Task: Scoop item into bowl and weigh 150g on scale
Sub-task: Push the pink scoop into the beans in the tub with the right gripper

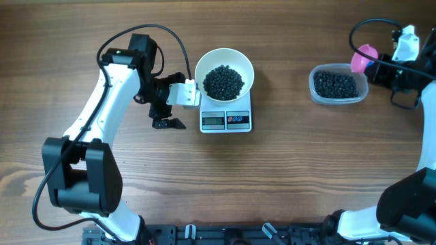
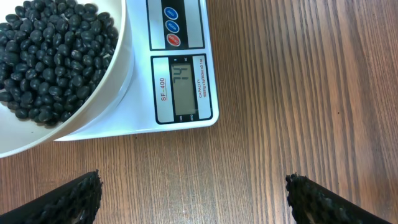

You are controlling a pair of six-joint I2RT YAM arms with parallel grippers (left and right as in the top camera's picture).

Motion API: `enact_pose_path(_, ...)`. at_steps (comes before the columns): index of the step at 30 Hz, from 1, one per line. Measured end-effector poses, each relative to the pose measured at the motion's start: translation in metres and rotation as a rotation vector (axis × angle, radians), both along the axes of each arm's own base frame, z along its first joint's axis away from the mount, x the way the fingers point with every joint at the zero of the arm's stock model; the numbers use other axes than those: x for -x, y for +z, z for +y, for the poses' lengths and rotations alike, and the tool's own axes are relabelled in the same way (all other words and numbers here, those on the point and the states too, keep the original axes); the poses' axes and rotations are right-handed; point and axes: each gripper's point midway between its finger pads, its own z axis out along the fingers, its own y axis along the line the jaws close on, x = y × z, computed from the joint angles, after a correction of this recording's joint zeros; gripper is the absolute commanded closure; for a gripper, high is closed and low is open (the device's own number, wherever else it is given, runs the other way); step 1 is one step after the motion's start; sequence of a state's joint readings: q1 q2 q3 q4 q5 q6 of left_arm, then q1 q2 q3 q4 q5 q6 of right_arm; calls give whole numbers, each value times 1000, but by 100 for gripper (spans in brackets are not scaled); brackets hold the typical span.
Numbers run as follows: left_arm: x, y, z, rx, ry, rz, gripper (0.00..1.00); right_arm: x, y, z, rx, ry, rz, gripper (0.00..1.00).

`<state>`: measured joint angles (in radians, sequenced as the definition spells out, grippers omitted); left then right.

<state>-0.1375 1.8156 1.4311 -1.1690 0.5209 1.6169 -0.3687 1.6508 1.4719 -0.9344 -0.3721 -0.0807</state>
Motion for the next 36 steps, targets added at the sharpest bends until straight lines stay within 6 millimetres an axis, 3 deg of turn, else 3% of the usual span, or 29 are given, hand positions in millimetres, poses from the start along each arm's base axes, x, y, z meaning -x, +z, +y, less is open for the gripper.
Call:
enact_pose_path(5,0,0,0,0,0,0,0,-5,-14,16,90,43,53,96)
enact_pose_path(17,0,0,0,0,0,0,0,-9,-16,12,130,34,49,96)
enact_pose_path(20,0,0,0,0,0,0,0,0,-20,13,122,31,93,96)
enact_pose_path(24,0,0,0,0,0,0,0,18,-35,16,169,8,211,96)
enact_pose_path(36,0,0,0,0,0,0,0,13,-84,15,257,14,351,96)
